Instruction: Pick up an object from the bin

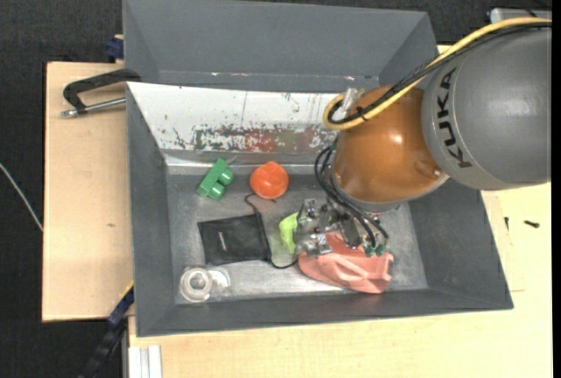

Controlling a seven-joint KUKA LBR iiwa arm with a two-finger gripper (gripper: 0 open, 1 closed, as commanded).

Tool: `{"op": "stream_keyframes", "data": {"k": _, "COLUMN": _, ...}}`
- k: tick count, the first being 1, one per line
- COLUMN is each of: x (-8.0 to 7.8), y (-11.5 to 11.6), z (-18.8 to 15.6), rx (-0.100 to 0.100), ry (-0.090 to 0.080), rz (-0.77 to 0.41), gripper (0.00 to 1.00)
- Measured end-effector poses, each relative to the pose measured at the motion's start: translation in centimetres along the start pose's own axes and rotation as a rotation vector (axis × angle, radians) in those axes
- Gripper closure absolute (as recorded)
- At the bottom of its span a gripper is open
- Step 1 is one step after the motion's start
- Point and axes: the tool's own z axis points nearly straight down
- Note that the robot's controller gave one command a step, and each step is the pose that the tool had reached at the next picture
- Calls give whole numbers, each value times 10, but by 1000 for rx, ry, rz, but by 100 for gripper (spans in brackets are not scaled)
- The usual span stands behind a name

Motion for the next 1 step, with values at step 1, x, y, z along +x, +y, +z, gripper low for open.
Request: {"op": "stream_keyframes", "data": {"k": 1, "x": 0, "y": 0, "z": -4, "rx": 0, "ry": 2, "rz": 0, "gripper": 100}}
